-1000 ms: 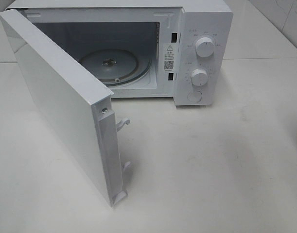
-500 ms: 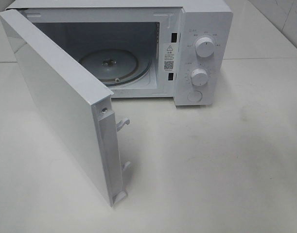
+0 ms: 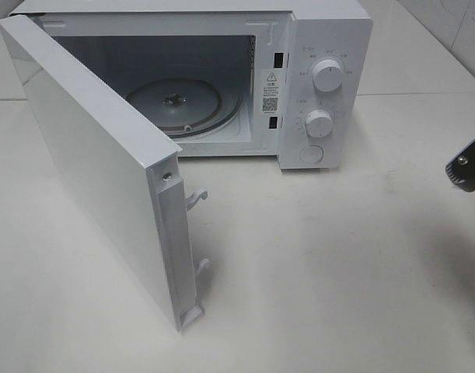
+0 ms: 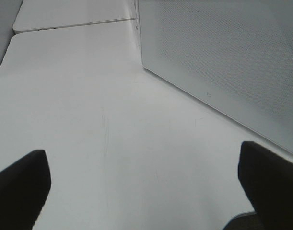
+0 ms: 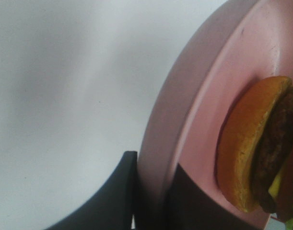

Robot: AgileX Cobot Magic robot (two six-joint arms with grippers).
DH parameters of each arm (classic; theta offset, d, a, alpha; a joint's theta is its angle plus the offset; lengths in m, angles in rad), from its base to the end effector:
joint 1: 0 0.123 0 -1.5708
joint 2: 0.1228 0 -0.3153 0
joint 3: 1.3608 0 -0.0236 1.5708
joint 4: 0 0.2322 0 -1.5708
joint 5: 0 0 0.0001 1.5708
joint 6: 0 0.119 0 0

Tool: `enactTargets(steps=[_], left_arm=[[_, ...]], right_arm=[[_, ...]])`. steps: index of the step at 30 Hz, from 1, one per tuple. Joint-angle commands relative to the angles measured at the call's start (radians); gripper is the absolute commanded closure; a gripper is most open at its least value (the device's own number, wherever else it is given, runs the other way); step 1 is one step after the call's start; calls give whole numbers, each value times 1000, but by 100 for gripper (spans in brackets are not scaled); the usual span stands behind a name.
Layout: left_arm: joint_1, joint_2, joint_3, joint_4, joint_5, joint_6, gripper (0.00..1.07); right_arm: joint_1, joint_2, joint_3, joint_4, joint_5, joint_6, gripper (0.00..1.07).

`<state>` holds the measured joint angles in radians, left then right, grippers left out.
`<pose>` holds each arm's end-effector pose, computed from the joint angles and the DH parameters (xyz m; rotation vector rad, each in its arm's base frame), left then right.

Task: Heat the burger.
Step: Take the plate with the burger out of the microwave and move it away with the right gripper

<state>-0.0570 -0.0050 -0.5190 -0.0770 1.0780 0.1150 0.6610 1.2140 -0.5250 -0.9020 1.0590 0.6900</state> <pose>-0.0309 -0.0063 0.2592 0.1803 2.0277 -0.0555 0.1630 0.0236 0.2317 -0.6075 2.5227 -0.8781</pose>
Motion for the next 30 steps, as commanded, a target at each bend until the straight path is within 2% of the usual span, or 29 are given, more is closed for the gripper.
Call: enactTargets(steps=[1,3,18,30], left_arm=[[1,-16,3,-8,-8,-2,7],[1,-16,3,-8,-8,-2,7],[1,-16,3,-8,-8,-2,7],[1,-16,3,-8,-8,-2,7]], right_arm=[[6,43,-6,-81,29,72,107],[6,126,-6,-81,10,136,107],[-50,407,-6,-91,-118,405,105],[-56,604,-6,-188,-156,619,101]])
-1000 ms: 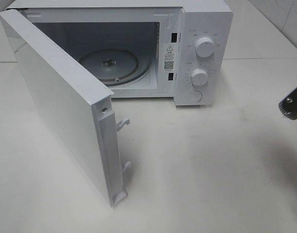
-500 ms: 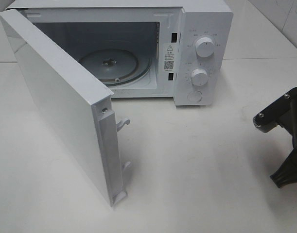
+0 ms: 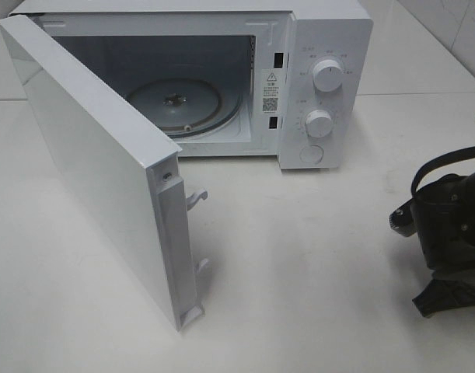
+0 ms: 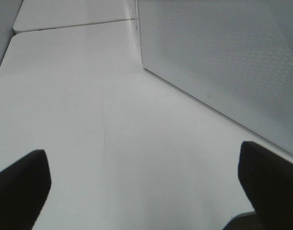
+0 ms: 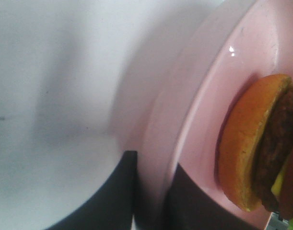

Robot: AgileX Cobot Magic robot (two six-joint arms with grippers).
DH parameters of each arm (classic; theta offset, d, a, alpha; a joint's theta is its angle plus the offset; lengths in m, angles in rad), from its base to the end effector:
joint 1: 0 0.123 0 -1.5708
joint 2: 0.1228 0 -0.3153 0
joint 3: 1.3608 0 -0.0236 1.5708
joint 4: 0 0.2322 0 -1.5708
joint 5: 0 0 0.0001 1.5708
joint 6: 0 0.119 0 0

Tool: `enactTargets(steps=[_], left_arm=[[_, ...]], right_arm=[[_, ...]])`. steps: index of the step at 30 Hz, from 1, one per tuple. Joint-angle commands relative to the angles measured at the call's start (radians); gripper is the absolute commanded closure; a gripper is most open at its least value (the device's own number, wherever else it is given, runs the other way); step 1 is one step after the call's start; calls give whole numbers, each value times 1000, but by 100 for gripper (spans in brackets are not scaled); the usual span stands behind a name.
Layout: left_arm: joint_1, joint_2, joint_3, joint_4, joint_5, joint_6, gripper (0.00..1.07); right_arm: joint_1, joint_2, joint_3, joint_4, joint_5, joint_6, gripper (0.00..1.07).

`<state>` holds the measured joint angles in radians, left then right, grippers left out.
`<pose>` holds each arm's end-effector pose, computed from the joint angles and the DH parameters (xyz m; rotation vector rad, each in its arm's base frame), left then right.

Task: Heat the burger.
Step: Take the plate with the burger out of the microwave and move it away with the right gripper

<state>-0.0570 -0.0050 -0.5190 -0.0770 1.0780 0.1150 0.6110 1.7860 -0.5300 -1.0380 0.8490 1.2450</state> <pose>-0.0309 -0.0063 0.2592 0.1803 2.0277 -0.0555 0.2130 0.0552 0.1259 -0.3458 2.7217 -0.9605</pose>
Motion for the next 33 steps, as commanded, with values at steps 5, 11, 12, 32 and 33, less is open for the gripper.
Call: enactTargets(steps=[5,11,12,32,33], left_arm=[[1,-16,3,-8,-8,-2,7],[1,-16,3,-8,-8,-2,7],[1,-16,3,-8,-8,-2,7],[1,-16,3,-8,-8,-2,7],[1,-16,3,-8,-8,-2,7]], right_arm=[[-6,87,-1,-51,22,128,99],[-6,91,-1,-44,-23,132,90],[-6,91,-1,-44,-23,132,90],[-2,-303,-36,273,-61,-259,54],[-2,-303,-36,273,-61,-259,54]])
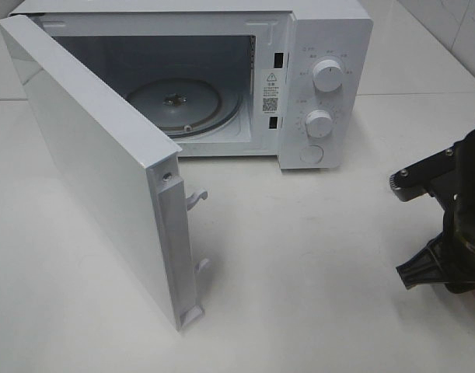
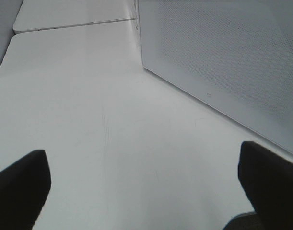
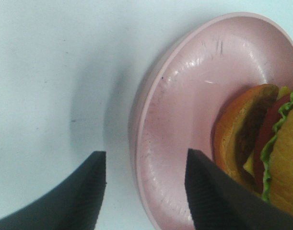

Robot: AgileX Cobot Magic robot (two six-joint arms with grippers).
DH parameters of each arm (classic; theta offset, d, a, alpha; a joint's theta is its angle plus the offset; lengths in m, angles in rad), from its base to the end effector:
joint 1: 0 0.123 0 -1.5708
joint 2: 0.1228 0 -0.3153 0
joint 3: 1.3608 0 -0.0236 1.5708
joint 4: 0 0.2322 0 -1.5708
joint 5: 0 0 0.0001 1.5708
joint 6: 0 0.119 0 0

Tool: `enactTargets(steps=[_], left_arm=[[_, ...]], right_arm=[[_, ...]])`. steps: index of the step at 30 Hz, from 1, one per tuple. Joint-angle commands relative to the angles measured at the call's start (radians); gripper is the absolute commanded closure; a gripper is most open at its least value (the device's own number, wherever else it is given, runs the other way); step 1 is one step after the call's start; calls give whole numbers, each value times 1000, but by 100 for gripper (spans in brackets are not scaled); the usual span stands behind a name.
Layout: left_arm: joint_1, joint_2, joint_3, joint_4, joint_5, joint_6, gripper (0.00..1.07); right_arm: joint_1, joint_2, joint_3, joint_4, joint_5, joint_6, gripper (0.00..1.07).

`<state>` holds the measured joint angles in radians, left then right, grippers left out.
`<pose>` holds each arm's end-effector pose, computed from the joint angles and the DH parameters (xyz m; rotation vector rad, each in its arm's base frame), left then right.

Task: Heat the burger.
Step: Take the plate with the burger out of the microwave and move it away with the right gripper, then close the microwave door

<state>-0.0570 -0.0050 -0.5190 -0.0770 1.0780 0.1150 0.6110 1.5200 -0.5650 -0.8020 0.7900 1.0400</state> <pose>-0.0309 -0.0063 0.2592 0.1803 2.0277 -0.0555 0.1987 0.0649 0.1737 -0.2395 2.7304 -0.5952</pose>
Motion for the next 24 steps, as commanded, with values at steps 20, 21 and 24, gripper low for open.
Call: enactTargets(steps=[20,21,24], left_arm=[[1,-16,3,-8,-8,-2,7],[1,-16,3,-8,-8,-2,7],[1,-16,3,-8,-8,-2,7]], right_arm=[[-2,-545,-89,597,102,-763,30],[-2,-588,-101,619,146,-792,30],[-2,-605,-106,628,166,-802,31]])
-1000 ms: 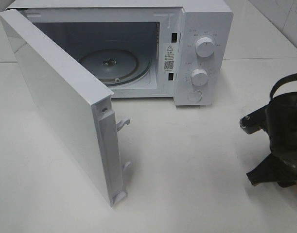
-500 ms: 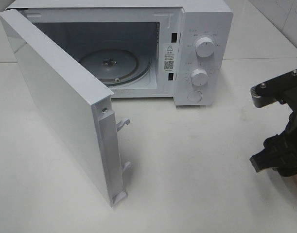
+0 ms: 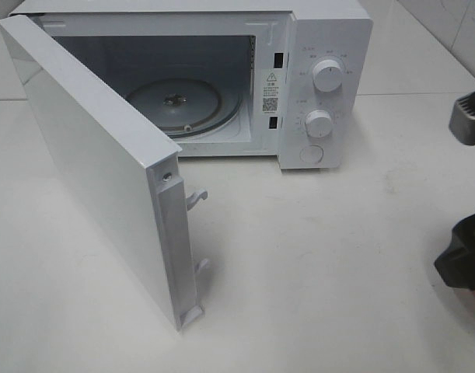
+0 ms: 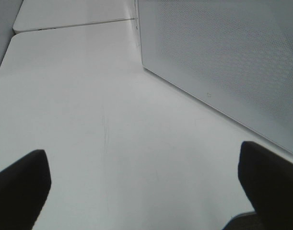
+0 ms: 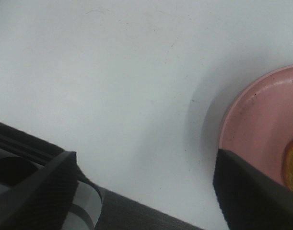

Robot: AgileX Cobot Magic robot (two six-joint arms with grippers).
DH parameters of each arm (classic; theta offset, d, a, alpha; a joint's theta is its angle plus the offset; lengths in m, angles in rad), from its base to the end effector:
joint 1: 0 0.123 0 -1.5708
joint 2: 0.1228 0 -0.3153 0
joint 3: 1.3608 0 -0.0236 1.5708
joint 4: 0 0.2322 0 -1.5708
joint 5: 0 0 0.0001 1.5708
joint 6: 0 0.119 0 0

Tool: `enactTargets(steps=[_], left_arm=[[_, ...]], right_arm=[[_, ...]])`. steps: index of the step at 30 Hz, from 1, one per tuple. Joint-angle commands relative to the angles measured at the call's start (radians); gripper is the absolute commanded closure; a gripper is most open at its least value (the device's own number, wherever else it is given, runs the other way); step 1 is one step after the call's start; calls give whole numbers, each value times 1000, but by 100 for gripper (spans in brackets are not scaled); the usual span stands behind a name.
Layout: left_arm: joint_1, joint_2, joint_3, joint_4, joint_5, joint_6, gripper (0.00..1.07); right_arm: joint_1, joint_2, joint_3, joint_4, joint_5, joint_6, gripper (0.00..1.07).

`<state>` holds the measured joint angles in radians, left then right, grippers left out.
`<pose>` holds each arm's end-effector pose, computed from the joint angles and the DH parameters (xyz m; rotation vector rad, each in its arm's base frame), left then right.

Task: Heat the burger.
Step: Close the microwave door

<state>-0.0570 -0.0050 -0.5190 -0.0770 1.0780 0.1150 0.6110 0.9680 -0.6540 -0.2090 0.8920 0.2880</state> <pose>-0.0309 -0.0063 0.2592 0.1803 2.0277 -0.0555 0.1243 0.0636 0.2683 -0.5494 2.5961 0.0338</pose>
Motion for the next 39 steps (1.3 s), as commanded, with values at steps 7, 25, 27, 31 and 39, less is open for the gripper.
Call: enactTargets(steps=[7,25,27,31,39], left_arm=[[1,-16,3,-8,-8,-2,7],[1,-16,3,-8,-8,-2,7],[1,-16,3,-8,-8,-2,7],[1,-16,3,-8,-8,-2,7],[1,-16,3,-8,-8,-2,7]], right_arm=[[-2,-240,-31,44,204,-104,31],[-199,-629,47,37,269,-220,31],[-239,-666,61,37,254,-221,31],[-329,-760,120,44,199,-220,31],[-437,-875,160,51,105,-180,31]])
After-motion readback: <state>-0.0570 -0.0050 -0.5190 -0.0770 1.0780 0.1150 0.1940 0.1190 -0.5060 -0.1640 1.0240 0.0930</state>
